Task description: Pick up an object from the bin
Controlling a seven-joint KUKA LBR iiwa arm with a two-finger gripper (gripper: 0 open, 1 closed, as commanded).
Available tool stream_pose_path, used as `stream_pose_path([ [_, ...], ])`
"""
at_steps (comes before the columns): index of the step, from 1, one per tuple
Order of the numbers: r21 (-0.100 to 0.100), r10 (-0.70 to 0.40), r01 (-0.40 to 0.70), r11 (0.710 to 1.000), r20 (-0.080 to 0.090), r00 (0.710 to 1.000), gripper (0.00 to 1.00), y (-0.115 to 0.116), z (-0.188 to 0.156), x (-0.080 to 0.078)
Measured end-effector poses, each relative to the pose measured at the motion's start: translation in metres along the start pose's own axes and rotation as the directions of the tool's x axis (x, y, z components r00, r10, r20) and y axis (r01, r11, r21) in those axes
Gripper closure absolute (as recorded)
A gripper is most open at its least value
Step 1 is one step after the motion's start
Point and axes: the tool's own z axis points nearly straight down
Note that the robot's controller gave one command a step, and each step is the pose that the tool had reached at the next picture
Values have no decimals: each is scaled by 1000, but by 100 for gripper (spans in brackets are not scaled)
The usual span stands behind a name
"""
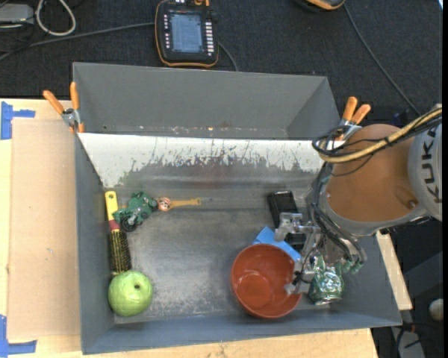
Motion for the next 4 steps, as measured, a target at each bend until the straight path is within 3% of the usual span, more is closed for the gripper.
stream_pose_path([
  [1, 1, -3, 3, 1000, 6, 1000, 0, 0, -3, -2],
  [2, 10, -411, 411, 912, 25, 911, 0, -22, 92, 16],
  [3, 4, -405, 405, 914, 10, 914, 0, -32, 60, 23],
  [4, 15, -437, 437, 899, 38, 898, 0, -23, 98, 11],
])
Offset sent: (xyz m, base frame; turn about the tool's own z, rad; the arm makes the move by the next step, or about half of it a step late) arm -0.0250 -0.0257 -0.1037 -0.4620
